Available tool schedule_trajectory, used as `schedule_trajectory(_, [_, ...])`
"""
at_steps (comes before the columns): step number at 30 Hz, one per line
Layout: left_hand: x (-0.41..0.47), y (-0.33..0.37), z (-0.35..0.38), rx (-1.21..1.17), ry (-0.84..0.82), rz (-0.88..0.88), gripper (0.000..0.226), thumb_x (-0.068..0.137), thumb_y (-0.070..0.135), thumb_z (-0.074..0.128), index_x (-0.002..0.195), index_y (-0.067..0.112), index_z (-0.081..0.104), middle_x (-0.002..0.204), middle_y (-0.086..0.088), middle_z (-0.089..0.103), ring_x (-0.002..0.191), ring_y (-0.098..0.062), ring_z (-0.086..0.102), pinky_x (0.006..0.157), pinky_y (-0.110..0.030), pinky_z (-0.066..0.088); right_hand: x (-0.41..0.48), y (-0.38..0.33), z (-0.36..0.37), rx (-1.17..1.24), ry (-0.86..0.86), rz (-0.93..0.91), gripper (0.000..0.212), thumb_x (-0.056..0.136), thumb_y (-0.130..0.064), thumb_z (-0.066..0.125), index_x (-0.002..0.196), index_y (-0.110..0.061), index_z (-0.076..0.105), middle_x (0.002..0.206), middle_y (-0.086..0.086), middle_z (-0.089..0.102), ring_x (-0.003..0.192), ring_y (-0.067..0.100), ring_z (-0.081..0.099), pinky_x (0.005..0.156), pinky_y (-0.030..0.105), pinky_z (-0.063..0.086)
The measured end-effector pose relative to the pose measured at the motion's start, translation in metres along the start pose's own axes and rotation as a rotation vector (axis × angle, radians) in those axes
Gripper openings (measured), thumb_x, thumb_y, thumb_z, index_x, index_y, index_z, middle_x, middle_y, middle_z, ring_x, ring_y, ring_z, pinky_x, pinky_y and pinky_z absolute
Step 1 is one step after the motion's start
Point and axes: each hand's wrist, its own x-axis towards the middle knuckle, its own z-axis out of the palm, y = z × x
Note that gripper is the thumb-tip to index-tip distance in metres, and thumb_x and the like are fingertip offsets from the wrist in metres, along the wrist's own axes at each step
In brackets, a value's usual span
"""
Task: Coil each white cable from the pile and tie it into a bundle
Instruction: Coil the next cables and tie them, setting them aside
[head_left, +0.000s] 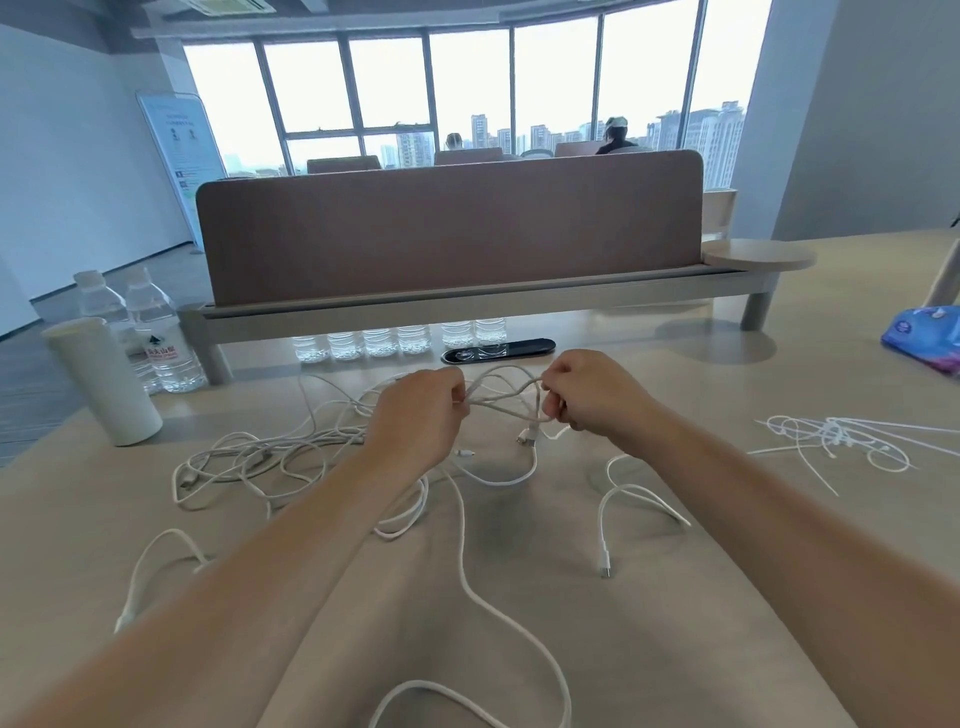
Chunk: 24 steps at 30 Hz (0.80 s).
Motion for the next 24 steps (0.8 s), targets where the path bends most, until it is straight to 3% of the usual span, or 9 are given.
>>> schedule_trajectory(4, [-0.002,0.002,-0.004,-0.039,-0.014,-0.004,0.02,0.095,0.034,0.065,0.088,0.017,0.057,0.08,0.001,0.064,0.081,-0.025,0.057,0.064,-0.033,0.033,-0.001,-0.001,0.001,-0.152,-0.062,-0.051,0.015,0.093,-0.01,0.048,0.092,-0.015,0.062,0.07,0.001,0.075,0.055,0.005,0.058,0.062,0.027,0.045])
schedule_trajectory(7, [-0.003,0.003,-0.006,-0.091,-0.059,-0.019,0.027,0.091,0.035,0.07,0.081,0.017,0.053,0.074,0.004,0.058,0.077,-0.023,0.055,0.061,-0.033,0.033,0.001,-0.001,0.009,-0.471,-0.041,-0.139,0.011,0.089,-0.016,0.058,0.088,-0.025,0.064,0.095,-0.004,0.069,0.085,0.015,0.062,0.073,0.03,0.049])
schedule_trajectory(11, [-0.002,0.004,-0.008,-0.1,-0.096,-0.002,0.026,0.088,0.032,0.074,0.08,0.016,0.055,0.074,0.001,0.06,0.08,-0.025,0.058,0.063,-0.033,0.035,-0.006,-0.006,0.019,-0.601,0.148,-0.386,0.019,0.094,-0.029,0.061,0.112,-0.024,0.065,0.118,-0.005,0.05,0.097,0.018,0.054,0.082,0.033,0.048])
schedule_trajectory(14, [-0.003,0.008,-0.01,-0.069,-0.123,0.057,0.02,0.091,0.028,0.071,0.083,0.019,0.055,0.083,0.0,0.062,0.084,-0.024,0.056,0.065,-0.032,0.032,-0.007,-0.013,0.025,-0.706,0.043,-0.508,0.03,0.099,-0.024,0.053,0.125,-0.029,0.065,0.119,-0.004,0.052,0.108,0.017,0.053,0.086,0.033,0.046])
schedule_trajectory(16, [-0.004,0.008,-0.011,-0.054,-0.13,0.108,0.016,0.094,0.026,0.067,0.085,0.021,0.055,0.087,-0.001,0.062,0.084,-0.022,0.054,0.065,-0.032,0.032,-0.004,-0.011,0.033,-0.775,-0.09,-0.432,0.032,0.098,-0.027,0.052,0.125,-0.037,0.065,0.108,-0.005,0.053,0.105,0.021,0.056,0.089,0.039,0.048])
schedule_trajectory(19, [-0.003,0.004,-0.014,-0.092,-0.112,0.11,0.016,0.095,0.02,0.065,0.083,0.02,0.054,0.082,0.003,0.061,0.081,-0.022,0.058,0.065,-0.032,0.036,0.002,-0.003,0.038,-0.764,-0.128,-0.321,0.023,0.096,-0.039,0.055,0.11,-0.037,0.073,0.096,-0.008,0.061,0.098,0.023,0.059,0.091,0.046,0.049])
schedule_trajectory(22, [0.001,-0.006,-0.022,-0.154,-0.056,0.04,0.02,0.098,0.018,0.061,0.081,0.018,0.051,0.074,0.005,0.058,0.066,-0.011,0.053,0.057,-0.028,0.034,0.009,0.01,0.033,-0.817,-0.133,-0.253,0.019,0.095,-0.029,0.058,0.096,-0.027,0.077,0.095,0.0,0.071,0.093,0.026,0.062,0.087,0.039,0.051])
schedule_trajectory(24, [0.004,-0.014,-0.034,-0.195,0.016,-0.004,0.017,0.101,0.018,0.055,0.085,0.014,0.051,0.072,-0.001,0.058,0.063,-0.018,0.049,0.056,-0.03,0.033,0.015,0.024,0.029,-0.872,-0.112,-0.188,0.017,0.091,-0.021,0.059,0.091,-0.02,0.076,0.091,0.004,0.069,0.089,0.029,0.063,0.076,0.033,0.052])
